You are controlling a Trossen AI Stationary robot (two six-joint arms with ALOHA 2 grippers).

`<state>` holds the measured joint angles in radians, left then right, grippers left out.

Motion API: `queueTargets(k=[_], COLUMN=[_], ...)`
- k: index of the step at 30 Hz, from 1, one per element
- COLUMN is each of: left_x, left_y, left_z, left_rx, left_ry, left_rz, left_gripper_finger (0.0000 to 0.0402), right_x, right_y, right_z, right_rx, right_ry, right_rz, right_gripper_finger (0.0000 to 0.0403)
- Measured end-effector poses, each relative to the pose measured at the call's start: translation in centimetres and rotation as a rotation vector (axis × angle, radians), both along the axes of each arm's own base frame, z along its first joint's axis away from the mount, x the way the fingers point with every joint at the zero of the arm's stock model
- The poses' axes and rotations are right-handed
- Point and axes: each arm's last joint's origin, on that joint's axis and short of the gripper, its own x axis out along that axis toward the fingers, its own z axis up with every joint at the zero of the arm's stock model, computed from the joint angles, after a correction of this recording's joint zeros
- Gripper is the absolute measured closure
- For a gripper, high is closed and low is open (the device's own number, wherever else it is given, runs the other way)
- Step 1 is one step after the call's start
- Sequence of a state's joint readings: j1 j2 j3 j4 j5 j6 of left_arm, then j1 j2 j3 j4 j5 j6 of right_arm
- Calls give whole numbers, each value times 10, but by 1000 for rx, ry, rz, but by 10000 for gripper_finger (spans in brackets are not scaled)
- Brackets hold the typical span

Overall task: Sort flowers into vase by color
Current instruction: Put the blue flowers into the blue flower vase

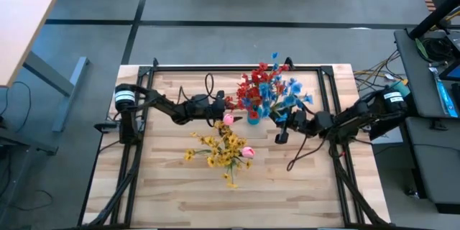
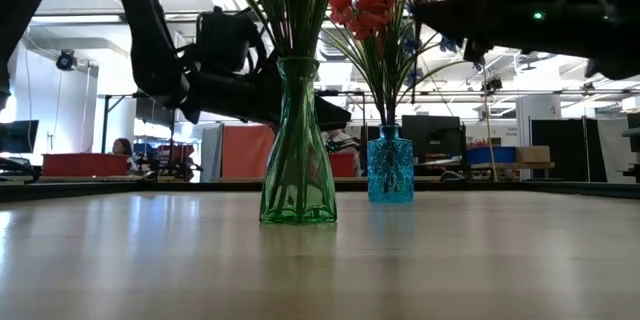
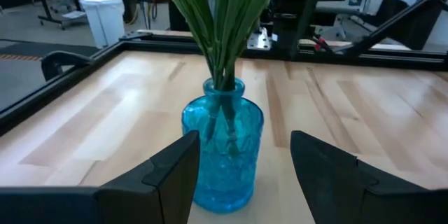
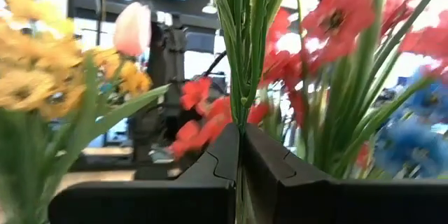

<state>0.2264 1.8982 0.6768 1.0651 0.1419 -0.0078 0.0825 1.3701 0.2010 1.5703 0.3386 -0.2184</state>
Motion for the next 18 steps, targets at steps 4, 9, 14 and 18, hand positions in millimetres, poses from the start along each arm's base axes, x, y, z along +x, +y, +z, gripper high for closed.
queueTargets(k=[4, 9, 14, 18], left_x=[6, 12, 8, 10], left_y=[1, 1, 1, 2], left_z=[-4, -15, -22, -20], left_rx=[-33, -80, -79, -51], left_ry=[-6, -1, -19, -31], left_rz=[7, 11, 11, 37], left_gripper_finger=[194, 191, 168, 138], right_x=[6, 3, 1, 2], right_y=[-8, -10, -5, -7], right_z=[7, 3, 0, -4], right_rx=[0, 56, 45, 56], right_ry=[-39, -35, -17, 0], right_rz=[15, 48, 64, 24], right_gripper_finger=[394, 394, 394, 394])
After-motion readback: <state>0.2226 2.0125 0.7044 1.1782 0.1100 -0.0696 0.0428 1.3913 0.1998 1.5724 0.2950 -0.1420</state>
